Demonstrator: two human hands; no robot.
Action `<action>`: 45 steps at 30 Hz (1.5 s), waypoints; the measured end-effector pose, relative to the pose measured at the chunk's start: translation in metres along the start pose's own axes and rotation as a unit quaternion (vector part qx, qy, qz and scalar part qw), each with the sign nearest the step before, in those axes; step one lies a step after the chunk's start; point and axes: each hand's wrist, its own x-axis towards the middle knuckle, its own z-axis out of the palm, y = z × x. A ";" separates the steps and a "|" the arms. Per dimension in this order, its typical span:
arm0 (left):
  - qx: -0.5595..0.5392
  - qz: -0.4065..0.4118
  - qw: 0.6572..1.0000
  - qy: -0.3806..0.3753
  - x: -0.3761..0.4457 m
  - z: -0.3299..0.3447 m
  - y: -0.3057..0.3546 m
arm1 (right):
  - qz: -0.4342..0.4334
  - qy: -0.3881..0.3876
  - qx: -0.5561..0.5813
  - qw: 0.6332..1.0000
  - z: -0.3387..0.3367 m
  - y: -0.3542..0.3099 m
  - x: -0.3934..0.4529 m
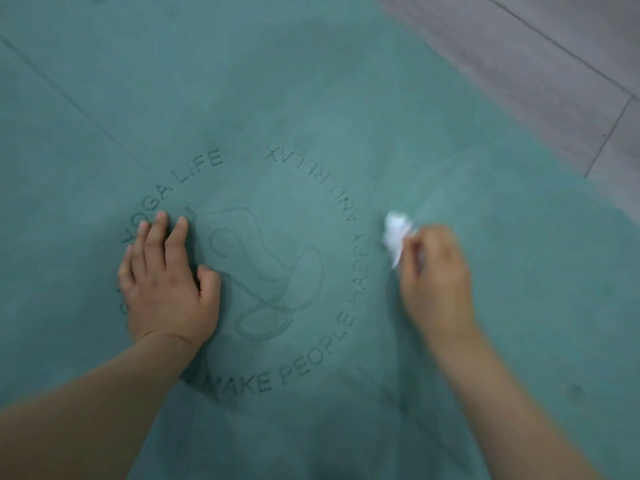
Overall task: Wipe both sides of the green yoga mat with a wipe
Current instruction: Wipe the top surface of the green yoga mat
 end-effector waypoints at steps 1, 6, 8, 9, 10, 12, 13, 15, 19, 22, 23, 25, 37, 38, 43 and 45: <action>0.000 0.000 1.000 -0.002 0.000 0.000 0.000 | -0.027 -0.034 0.010 0.999 0.000 -0.012 -0.039; -0.003 -0.005 1.000 -0.004 0.000 -0.002 0.001 | -0.117 -0.106 0.032 0.987 -0.002 -0.030 -0.144; -0.004 -0.006 1.000 -0.007 0.000 -0.003 0.001 | -0.106 -0.104 0.016 0.989 0.002 -0.030 -0.144; -0.004 -0.007 1.000 -0.010 0.000 -0.003 0.002 | -0.107 -0.107 0.008 0.989 0.004 -0.028 -0.144; -0.004 -0.008 1.000 -0.012 0.001 -0.003 0.002 | -0.118 -0.111 -0.001 0.987 0.005 -0.028 -0.141; -0.002 -0.006 1.000 -0.009 0.001 -0.003 0.002 | -0.189 -0.109 -0.036 0.975 0.006 -0.035 -0.128; -0.002 -0.004 1.000 -0.005 0.001 -0.003 0.002 | -0.204 -0.101 -0.027 0.973 0.011 -0.044 -0.116; -0.005 0.000 1.000 0.003 0.002 -0.002 0.001 | -0.177 -0.083 0.038 0.980 0.031 -0.078 -0.074; 0.002 0.009 1.000 0.011 0.002 -0.001 -0.002 | -0.247 -0.152 0.044 0.956 0.102 -0.186 0.039; -0.001 0.007 1.000 0.012 0.003 0.000 -0.003 | -0.287 -0.190 -0.006 0.939 0.116 -0.257 0.091; 0.000 0.008 1.000 0.013 0.004 0.001 -0.003 | -0.287 -0.201 -0.017 0.937 0.116 -0.262 0.094; 0.005 0.010 1.000 0.012 0.003 0.000 -0.003 | -0.274 -0.183 0.012 0.944 0.109 -0.241 0.078; 0.009 -0.001 1.000 -0.008 0.004 -0.004 0.001 | -0.033 -0.036 0.034 0.998 0.006 -0.068 -0.086; 0.011 0.000 1.000 -0.009 0.004 -0.004 0.000 | -0.069 -0.043 0.034 0.996 0.023 -0.092 -0.061; 0.019 0.003 1.000 -0.005 0.004 -0.003 -0.001 | -0.198 -0.130 0.049 0.970 0.115 -0.237 0.088; 0.015 0.006 1.000 -0.002 0.005 -0.003 -0.001 | -0.219 -0.168 0.026 0.961 0.126 -0.260 0.113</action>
